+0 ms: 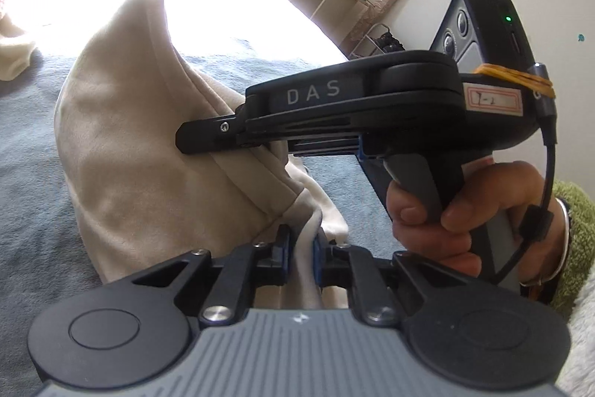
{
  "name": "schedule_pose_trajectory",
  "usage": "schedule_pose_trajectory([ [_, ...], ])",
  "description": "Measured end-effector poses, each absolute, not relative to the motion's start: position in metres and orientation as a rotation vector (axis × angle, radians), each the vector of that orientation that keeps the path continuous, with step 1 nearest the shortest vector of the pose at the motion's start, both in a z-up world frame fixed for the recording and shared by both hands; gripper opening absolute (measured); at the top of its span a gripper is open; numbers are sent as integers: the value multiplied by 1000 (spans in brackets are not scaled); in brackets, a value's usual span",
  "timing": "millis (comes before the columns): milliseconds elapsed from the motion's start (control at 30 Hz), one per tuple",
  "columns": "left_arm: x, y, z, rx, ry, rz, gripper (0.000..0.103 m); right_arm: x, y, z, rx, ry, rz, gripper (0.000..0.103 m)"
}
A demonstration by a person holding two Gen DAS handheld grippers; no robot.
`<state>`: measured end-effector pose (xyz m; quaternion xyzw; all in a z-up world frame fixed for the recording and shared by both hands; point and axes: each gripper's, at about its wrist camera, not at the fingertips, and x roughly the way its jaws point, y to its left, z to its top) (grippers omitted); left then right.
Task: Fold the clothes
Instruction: 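Lift the hoodie end with the right tool and fold it over the hoodie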
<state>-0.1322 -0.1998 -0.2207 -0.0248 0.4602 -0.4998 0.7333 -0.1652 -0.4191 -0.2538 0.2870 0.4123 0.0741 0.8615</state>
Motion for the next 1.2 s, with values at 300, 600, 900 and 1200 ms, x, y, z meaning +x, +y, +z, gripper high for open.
schedule_pose_trajectory([
  [300, -163, -284, -263, 51, 1072, -1196, 13, -225, -504, -286, 745, 849, -20, 12],
  [600, -169, -340, -303, 95, 1133, -1209, 13, -250, -557, -329, 855, 873, -73, 12],
  [900, -172, -339, -308, 68, 1242, -1167, 28, -259, -589, -368, 898, 927, -35, 12],
  [1200, -151, -282, -256, 72, 1197, -969, 29, -262, -596, -372, 825, 954, 43, 12],
])
